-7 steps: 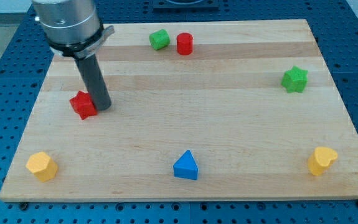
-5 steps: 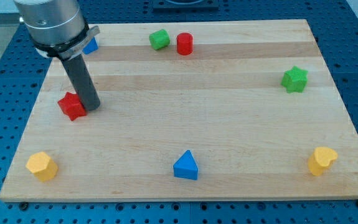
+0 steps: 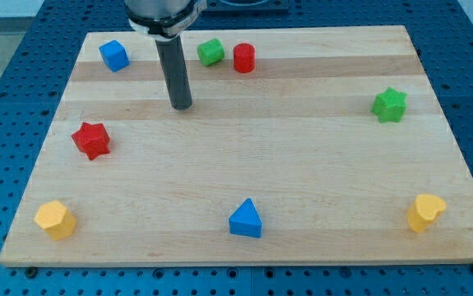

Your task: Slide the green circle closer to the red circle

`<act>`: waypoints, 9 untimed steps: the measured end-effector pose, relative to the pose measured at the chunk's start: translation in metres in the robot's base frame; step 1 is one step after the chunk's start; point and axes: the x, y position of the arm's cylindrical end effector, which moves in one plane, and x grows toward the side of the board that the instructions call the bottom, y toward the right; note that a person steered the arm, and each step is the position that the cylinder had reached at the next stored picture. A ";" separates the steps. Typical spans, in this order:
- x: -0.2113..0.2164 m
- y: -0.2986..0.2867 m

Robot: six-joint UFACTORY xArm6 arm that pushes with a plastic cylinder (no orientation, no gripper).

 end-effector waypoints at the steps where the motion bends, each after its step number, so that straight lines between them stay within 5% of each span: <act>1: -0.005 0.000; 3: -0.015 -0.011; 6: -0.171 -0.043; 9: -0.173 0.016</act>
